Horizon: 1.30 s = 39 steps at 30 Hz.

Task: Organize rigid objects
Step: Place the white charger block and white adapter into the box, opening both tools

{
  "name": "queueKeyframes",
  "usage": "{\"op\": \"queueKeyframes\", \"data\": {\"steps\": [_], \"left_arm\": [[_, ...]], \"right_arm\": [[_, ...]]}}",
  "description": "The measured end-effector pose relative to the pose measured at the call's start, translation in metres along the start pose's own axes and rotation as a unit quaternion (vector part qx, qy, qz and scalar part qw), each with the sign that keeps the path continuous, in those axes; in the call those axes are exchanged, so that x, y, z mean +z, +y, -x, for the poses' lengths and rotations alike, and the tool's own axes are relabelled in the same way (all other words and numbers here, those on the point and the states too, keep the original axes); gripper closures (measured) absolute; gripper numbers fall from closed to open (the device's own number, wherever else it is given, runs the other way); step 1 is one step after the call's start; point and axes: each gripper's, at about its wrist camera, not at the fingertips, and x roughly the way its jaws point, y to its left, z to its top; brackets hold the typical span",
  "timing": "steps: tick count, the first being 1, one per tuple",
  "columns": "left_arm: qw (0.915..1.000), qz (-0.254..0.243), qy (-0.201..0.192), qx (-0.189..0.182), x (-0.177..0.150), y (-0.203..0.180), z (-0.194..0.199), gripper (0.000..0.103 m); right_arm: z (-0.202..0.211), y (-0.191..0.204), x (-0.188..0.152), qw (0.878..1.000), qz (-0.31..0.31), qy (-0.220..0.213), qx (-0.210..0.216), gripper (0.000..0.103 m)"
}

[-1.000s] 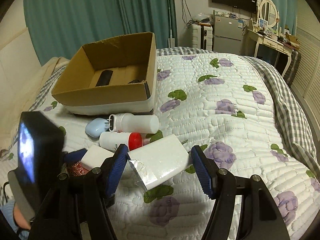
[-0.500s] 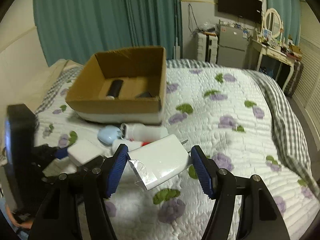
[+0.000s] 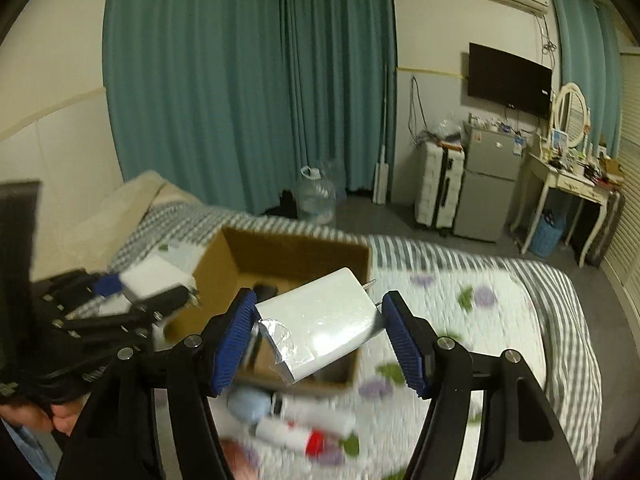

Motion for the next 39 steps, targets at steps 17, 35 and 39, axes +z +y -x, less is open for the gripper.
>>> {"op": "queueKeyframes", "data": {"steps": [17,35,39], "left_arm": [[0.9982,-0.015,0.057,0.009,-0.009,-0.009,-0.113,0.048],[0.9986,-0.009,-0.012,0.051,-0.003,0.013,-0.057,0.037],[0.9983,0.006,-0.014,0.056,-0.005,0.023,-0.042,0.037]], "right_arm": [[-0.109,-0.029,-0.012,0.999,-0.011,0.037,0.020,0.038],[-0.137,-0.018,-0.013,0.998,0.001,0.048,0.031,0.037],[-0.141,-0.007,-0.016,0.999,0.014,0.045,0.026,0.019]]}}
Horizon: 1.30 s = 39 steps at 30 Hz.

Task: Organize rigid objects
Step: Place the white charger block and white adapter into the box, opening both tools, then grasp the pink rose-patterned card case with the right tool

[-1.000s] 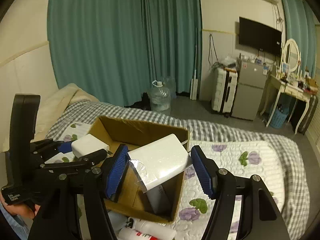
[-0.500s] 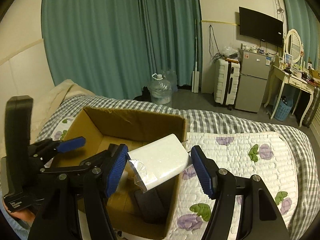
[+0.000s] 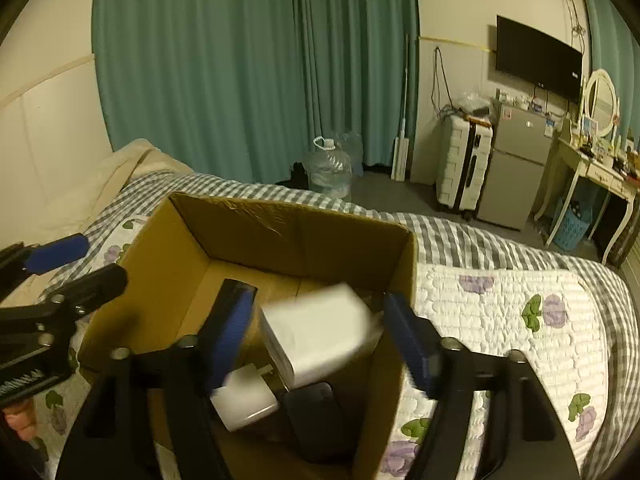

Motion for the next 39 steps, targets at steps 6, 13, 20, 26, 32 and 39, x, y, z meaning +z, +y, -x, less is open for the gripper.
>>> {"op": "queueKeyframes", "data": {"steps": [6,13,20,26,32,39], "left_arm": [[0.9998,0.018,-0.011,-0.005,0.002,0.010,0.038,0.037],[0.9993,0.012,-0.036,-0.002,-0.012,0.022,0.106,0.032],[0.9999,0.012,-0.005,-0.011,-0.064,0.037,0.128,0.031],[0.9997,0.011,0.021,-0.001,-0.113,0.037,0.108,0.031],[0.9982,-0.002,0.058,0.014,-0.139,0.043,0.081,0.031],[0.9966,0.002,0.081,0.015,-0.149,0.049,0.064,0.031]], "right_arm": [[0.056,0.001,0.011,0.999,-0.006,-0.032,-0.029,0.010],[0.149,0.024,0.011,0.998,0.008,-0.046,-0.035,0.009],[0.186,0.065,-0.042,0.999,0.032,-0.006,-0.007,0.009],[0.140,0.092,-0.108,0.997,0.040,0.067,0.029,0.009],[0.080,0.110,-0.162,0.987,0.051,0.144,0.051,0.009],[0.039,0.105,-0.178,0.979,0.027,0.189,0.078,0.009]]}}
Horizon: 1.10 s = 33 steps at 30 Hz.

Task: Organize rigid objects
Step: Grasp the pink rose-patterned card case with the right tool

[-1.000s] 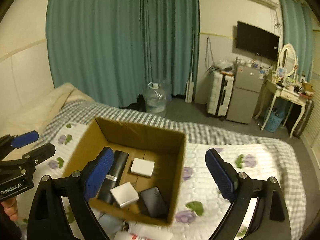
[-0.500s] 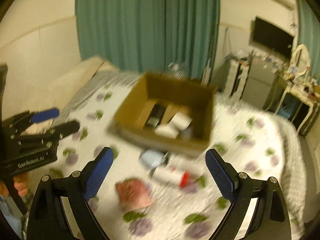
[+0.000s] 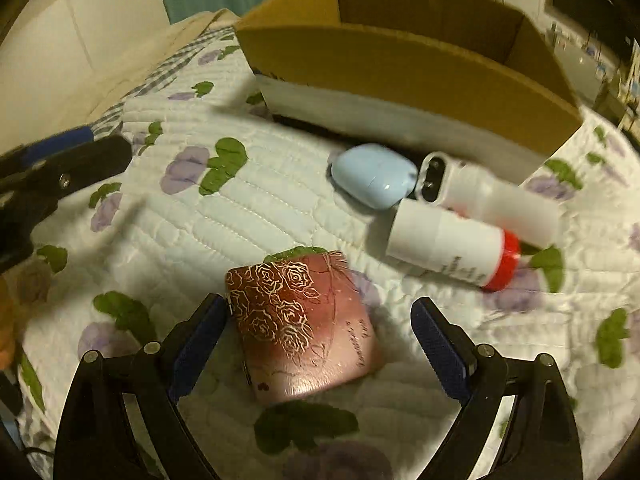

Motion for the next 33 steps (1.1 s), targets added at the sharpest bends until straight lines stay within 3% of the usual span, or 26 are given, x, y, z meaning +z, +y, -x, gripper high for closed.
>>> {"op": "queueKeyframes", "data": {"steps": [7,8,9,10,13,18,26,30,33], "left_arm": [[0.9999,-0.006,0.011,0.004,-0.002,-0.003,-0.006,0.031],[0.9999,-0.007,0.012,0.005,-0.002,-0.004,-0.006,0.031],[0.9999,-0.007,0.012,0.006,-0.002,-0.004,-0.006,0.031],[0.9999,-0.008,0.011,0.008,-0.002,-0.004,-0.005,0.031],[0.9999,-0.007,0.009,0.011,-0.001,-0.004,-0.003,0.031],[0.9998,-0.012,0.005,0.016,0.003,-0.011,0.000,0.031],[0.9986,-0.038,0.015,-0.032,0.020,-0.066,-0.012,0.031],[0.9958,-0.047,0.034,-0.071,0.025,-0.106,-0.032,0.031],[0.9917,-0.092,0.033,-0.084,0.027,-0.136,-0.044,0.031]], "right_arm": [[-0.016,-0.008,-0.005,0.999,-0.021,0.022,0.032,0.009],[-0.016,-0.008,-0.005,0.999,-0.022,0.022,0.034,0.012],[-0.015,-0.007,-0.005,0.999,-0.021,0.021,0.039,0.026],[-0.011,-0.006,-0.006,0.998,-0.019,0.018,0.055,0.027],[0.000,-0.001,-0.010,0.999,-0.013,0.002,0.036,0.029],[0.052,-0.015,-0.009,0.998,-0.011,-0.054,-0.018,0.031],[0.126,-0.111,0.000,0.977,-0.103,-0.112,-0.148,0.031],[0.126,-0.129,-0.003,0.973,-0.136,-0.114,-0.149,0.031],[0.120,-0.131,-0.004,0.974,-0.138,-0.107,-0.146,0.031]]}}
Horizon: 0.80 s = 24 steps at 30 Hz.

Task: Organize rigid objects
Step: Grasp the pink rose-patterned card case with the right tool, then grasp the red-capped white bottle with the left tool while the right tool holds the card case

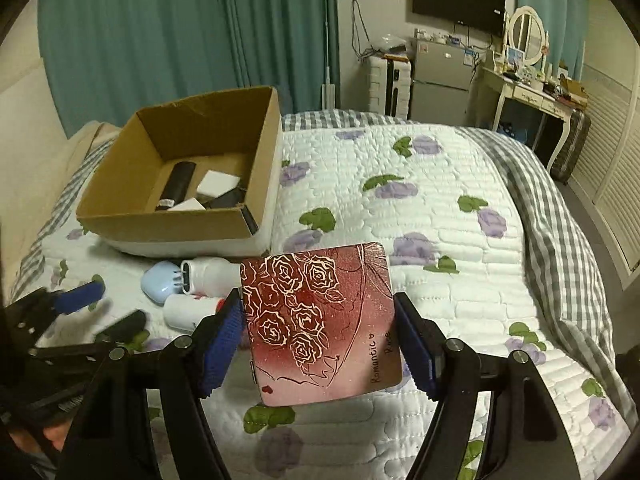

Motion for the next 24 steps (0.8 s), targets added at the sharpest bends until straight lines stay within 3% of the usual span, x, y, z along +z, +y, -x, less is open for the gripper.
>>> {"op": "queueKeyframes", "data": {"steps": [4,7,11,14,18,22,24], "left_arm": [[0.9966,-0.082,-0.005,-0.003,0.005,-0.022,-0.015,0.031],[0.9894,-0.144,0.007,-0.016,0.007,-0.037,-0.031,0.031],[0.9817,-0.185,0.034,-0.027,0.004,-0.049,-0.058,0.032],[0.9793,-0.194,0.046,-0.033,0.000,-0.052,-0.068,0.035],[0.9763,-0.197,0.063,-0.065,-0.007,-0.052,-0.053,0.062],[0.9759,-0.191,0.072,-0.079,-0.005,-0.052,-0.050,0.063],[0.9810,-0.162,0.067,-0.083,0.005,-0.050,-0.055,0.060]], "right_arm": [[-0.004,-0.009,0.000,1.000,-0.013,0.007,0.010,0.031],[-0.011,-0.018,0.001,0.999,-0.030,0.016,0.016,0.031],[-0.017,-0.022,-0.002,0.999,-0.040,0.025,0.016,0.031],[-0.021,-0.021,-0.002,0.999,-0.040,0.030,0.013,0.031],[-0.021,-0.018,-0.003,0.999,-0.037,0.032,0.012,0.031],[-0.020,-0.017,-0.002,0.999,-0.040,0.032,0.012,0.031],[-0.021,-0.016,-0.003,0.999,-0.038,0.034,0.012,0.031]]}}
